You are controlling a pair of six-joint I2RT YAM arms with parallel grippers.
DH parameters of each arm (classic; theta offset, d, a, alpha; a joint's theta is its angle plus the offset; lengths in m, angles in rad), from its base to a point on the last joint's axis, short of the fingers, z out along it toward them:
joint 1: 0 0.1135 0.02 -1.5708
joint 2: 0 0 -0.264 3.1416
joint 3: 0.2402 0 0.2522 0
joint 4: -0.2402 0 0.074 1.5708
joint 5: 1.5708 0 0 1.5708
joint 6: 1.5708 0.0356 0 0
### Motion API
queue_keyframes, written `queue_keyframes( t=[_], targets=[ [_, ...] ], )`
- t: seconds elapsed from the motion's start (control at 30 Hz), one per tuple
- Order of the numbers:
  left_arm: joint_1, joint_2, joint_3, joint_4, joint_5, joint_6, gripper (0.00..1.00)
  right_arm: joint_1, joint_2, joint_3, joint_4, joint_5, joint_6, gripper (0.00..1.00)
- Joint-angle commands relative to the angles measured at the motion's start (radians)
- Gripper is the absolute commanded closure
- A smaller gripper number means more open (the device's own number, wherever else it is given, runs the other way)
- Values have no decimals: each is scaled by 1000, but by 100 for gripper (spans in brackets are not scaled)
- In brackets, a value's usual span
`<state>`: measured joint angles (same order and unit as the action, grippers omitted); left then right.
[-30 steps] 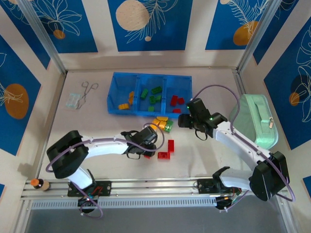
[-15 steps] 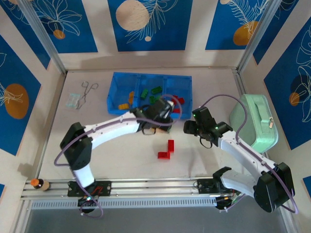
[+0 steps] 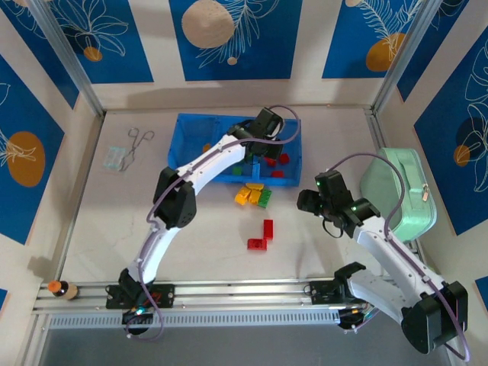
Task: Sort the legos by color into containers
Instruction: Place the lego in the container.
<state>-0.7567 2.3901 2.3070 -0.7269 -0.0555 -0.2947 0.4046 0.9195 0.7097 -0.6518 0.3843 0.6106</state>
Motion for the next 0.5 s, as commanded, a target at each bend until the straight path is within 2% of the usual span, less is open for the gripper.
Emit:
queue_keyframes(
  t=[0.0,0.1,0.13,0.3,0.47],
  targets=[
    [15,2,66,-42,19,38,57,-7,-27,0,-34,-34,-14,29],
    [19,-3,94,-40,20,65,25,-10,-23,5,-29,-52,-15,29],
    [19,-6,112,-56,24,71,20,-10,-22,8,-27,-60,-14,29],
    [0,-110,63,-82,-11,95,17,-4,-13,17,-16,-87,-12,29],
    [-49,-318,-210,32,-4,118,17,-1,-13,15,-19,-78,-11,29]
  ],
)
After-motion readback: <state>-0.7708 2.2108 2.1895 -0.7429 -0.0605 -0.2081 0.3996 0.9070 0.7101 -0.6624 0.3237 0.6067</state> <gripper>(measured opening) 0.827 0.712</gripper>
